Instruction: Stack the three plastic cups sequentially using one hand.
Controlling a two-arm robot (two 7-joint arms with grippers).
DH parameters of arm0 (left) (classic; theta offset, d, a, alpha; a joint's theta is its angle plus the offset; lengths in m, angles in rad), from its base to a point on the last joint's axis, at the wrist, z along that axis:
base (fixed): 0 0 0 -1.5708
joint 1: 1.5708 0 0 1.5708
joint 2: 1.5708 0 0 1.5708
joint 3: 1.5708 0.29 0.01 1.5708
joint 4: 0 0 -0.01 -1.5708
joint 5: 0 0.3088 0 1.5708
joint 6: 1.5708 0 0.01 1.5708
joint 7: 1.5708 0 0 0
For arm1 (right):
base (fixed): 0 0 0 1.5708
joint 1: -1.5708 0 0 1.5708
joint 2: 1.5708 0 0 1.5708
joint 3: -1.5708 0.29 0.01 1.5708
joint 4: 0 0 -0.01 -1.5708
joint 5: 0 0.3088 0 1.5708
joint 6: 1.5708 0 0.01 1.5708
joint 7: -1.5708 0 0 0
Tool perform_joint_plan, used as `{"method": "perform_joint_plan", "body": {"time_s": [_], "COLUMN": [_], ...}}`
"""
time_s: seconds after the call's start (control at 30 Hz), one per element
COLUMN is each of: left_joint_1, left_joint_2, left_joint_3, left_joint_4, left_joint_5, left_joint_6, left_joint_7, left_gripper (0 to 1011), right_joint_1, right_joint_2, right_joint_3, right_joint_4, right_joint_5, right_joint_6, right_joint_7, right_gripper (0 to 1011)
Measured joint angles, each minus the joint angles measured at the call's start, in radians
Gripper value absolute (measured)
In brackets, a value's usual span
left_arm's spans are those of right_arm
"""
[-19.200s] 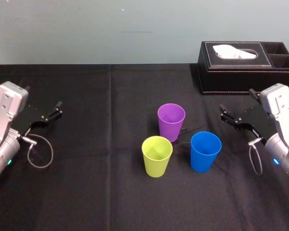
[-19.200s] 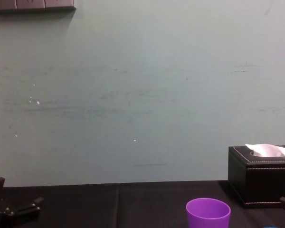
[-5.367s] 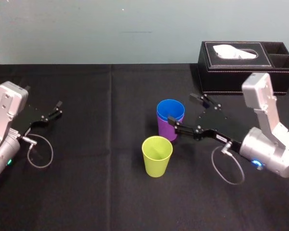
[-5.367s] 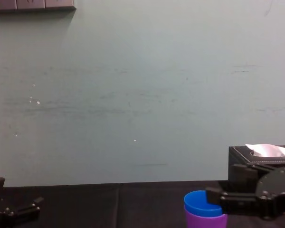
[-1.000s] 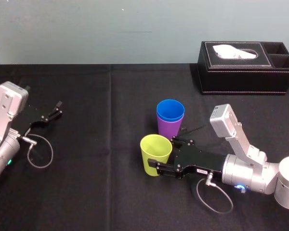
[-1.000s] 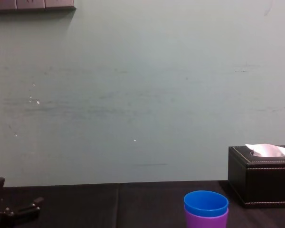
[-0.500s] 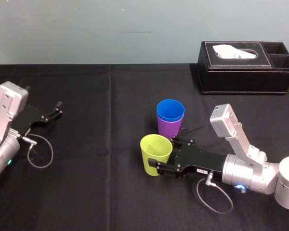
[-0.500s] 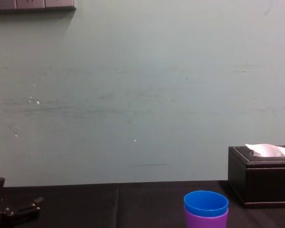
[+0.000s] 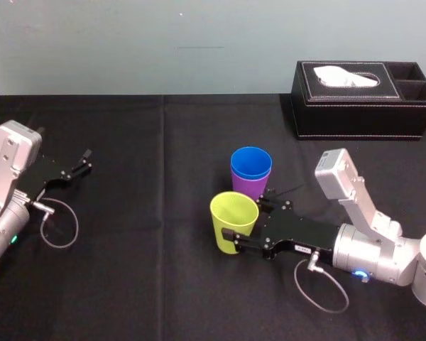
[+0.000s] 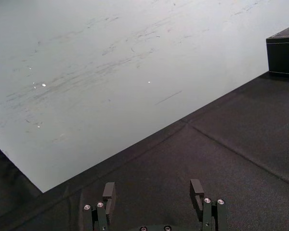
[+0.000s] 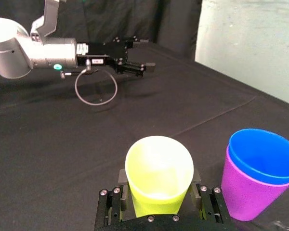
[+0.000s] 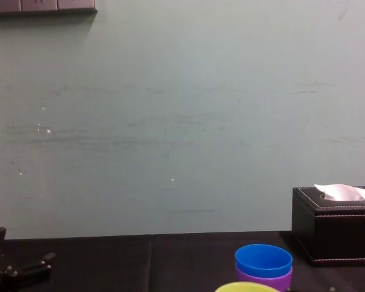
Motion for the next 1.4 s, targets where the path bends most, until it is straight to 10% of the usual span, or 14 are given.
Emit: {"method": "perform_joint_plan", "body": {"time_s": [0.77, 1.4], "left_joint_1": [0.000, 0.000], "left_joint_2": [0.000, 0.000], "left_joint_3": [0.000, 0.000], "left_joint_4": [0.000, 0.000], "left_joint_5": [0.000, 0.000], "left_joint_6": [0.000, 0.000], "left_joint_7": [0.000, 0.000], "left_gripper": [1011, 1011], "right_joint_1": [-0.089, -0.018], "right_joint_2": [0.078, 0.035], "right_joint_3": [0.145, 0.153], "right_joint_4": [-0.266, -0.210], "right_joint_5": [0.073, 0.057], "right_joint_6": [0.113, 0.132], "right_joint_7": [-0.142, -0.164], "right_gripper": [732, 732]}}
